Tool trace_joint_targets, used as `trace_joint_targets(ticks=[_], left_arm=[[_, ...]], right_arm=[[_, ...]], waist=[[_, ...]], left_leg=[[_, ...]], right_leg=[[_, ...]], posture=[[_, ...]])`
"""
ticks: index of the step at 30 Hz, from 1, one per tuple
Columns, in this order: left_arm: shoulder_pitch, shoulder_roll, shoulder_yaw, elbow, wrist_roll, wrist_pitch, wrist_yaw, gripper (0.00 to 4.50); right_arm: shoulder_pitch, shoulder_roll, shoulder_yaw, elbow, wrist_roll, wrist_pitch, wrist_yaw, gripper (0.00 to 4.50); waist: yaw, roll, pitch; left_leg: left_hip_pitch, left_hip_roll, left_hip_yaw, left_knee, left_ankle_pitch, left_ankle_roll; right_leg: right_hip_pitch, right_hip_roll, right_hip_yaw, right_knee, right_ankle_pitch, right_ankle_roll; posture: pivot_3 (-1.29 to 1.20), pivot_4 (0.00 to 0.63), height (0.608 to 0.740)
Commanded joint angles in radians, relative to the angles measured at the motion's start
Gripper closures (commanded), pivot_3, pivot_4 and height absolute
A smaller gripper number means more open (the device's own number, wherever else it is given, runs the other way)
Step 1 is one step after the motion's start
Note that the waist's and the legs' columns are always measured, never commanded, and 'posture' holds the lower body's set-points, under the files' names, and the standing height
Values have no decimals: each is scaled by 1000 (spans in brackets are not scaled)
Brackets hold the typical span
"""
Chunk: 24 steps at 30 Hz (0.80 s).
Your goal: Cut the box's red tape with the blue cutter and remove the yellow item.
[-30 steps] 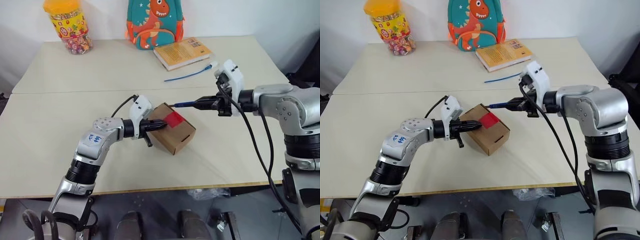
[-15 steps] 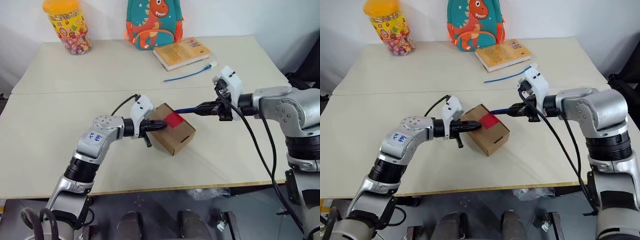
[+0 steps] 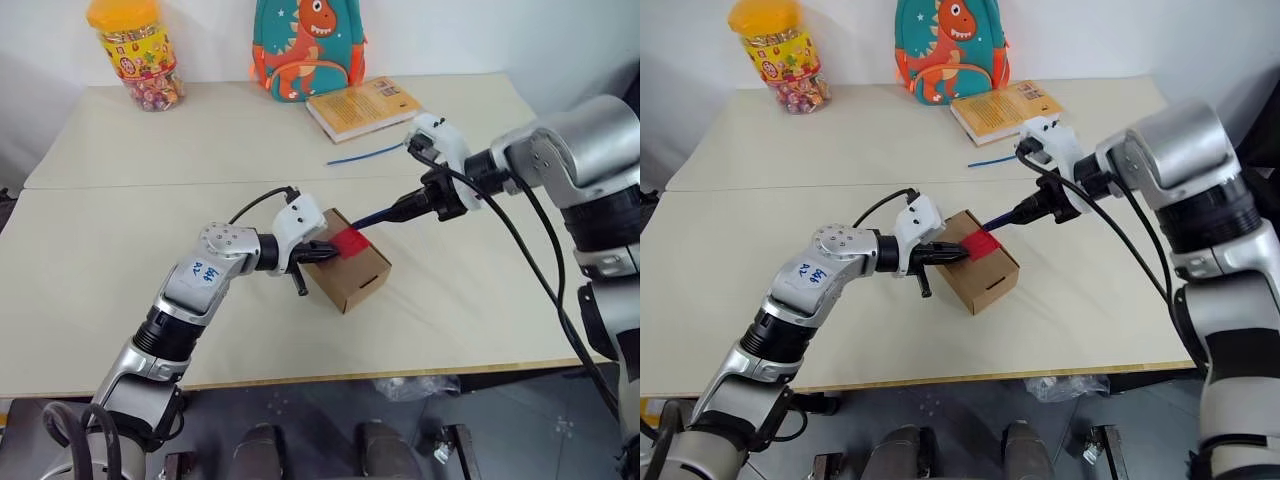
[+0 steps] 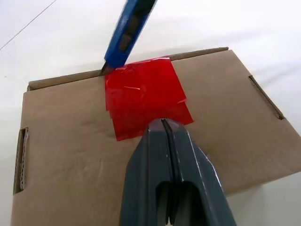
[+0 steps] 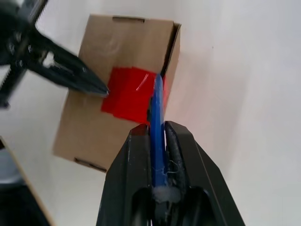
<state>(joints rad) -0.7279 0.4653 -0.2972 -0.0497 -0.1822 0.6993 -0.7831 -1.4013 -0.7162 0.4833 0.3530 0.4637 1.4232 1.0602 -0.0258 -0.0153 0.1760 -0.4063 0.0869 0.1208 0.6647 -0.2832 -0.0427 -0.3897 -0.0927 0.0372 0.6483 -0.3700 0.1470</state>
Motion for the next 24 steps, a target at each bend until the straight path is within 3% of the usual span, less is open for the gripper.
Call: trace_joint_targets(ticks=[1,9,13,24], left_arm=[[61,9,-131,61,66,62,-21,4500],[73,-10,-158,77,93,74,-16,4500],[80,-12,-158,78,103,85,-15,4500],[95,-10,-155,77,103,100,-16,4500]], right_arm=[[-68,38,39,63,17,35,77,4336],[-149,24,237,82,-1,62,216,4336],[-163,-36,311,27,9,83,275,4336],[-122,-167,382,-95,11,101,342,4336]], waist=[[0,0,0],[2,0,-3],[11,-4,-7],[23,-6,-10]], left_leg=[[0,0,0,0,0,0],[0,0,0,0,0,0],[0,0,0,0,-1,1],[0,0,0,0,-3,1]], right_leg=[[0,0,0,0,0,0],[0,0,0,0,0,0],[1,0,-1,-1,0,0],[0,0,-1,-2,0,0]], posture=[[0,150,740],[0,150,740],[0,150,740],[0,150,740]])
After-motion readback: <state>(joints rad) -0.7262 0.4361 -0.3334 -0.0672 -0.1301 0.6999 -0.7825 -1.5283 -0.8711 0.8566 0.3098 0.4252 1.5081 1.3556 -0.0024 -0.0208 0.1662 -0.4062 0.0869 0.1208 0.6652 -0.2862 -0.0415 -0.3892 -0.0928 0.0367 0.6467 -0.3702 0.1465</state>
